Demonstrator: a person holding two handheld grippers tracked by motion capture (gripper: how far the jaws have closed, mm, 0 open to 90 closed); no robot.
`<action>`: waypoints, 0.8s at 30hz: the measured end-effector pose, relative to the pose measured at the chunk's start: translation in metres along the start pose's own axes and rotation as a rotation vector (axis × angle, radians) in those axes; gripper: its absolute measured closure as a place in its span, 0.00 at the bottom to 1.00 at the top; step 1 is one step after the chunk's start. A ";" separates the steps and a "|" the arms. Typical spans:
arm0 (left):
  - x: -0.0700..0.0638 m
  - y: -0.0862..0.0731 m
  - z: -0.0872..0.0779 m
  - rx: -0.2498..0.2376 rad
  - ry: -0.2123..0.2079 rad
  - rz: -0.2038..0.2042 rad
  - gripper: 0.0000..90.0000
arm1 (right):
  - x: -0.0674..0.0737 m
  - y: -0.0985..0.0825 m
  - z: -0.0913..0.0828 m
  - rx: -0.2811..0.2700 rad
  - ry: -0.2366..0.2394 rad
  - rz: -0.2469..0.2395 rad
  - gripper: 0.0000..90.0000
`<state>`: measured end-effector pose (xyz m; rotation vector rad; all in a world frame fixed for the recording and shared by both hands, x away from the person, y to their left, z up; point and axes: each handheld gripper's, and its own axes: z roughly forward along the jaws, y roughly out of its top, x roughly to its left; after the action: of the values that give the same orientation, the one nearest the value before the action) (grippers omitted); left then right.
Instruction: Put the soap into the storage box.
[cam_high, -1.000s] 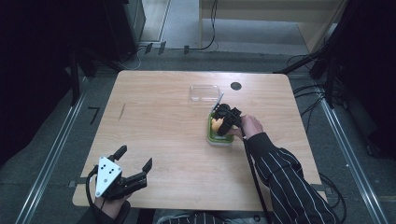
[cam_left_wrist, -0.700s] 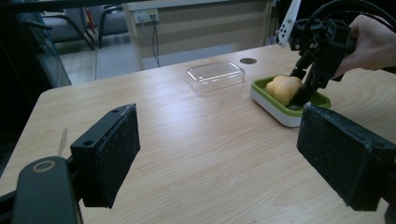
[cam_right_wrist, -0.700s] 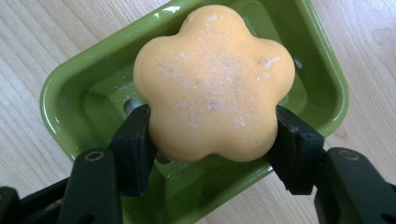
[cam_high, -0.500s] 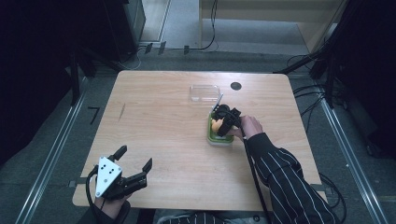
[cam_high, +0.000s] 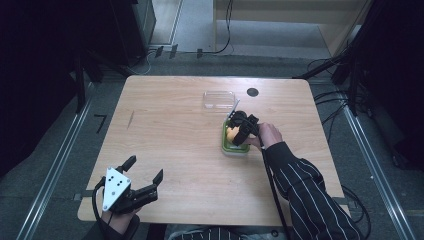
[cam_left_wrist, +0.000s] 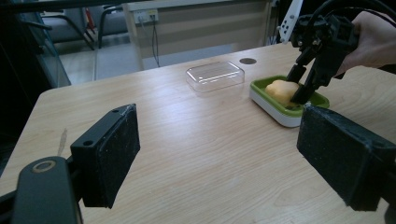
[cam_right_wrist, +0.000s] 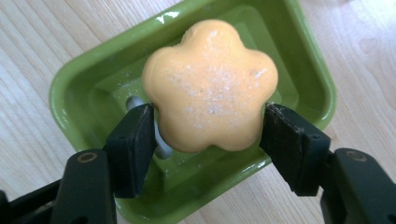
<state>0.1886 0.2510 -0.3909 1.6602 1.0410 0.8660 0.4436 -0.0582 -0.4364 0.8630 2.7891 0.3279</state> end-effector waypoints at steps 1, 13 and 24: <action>0.000 0.000 0.000 0.000 -0.003 0.002 0.15 | 0.000 0.000 -0.001 -0.003 0.003 0.000 0.38; -0.001 0.001 0.002 -0.001 -0.008 0.004 0.15 | 0.000 -0.008 -0.021 -0.028 0.007 0.055 0.16; 0.001 0.000 0.000 -0.006 -0.005 -0.002 0.15 | -0.002 -0.026 -0.046 -0.060 0.014 0.104 0.13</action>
<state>0.1889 0.2516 -0.3911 1.6553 1.0349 0.8628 0.4198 -0.0878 -0.3993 0.9966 2.7378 0.4341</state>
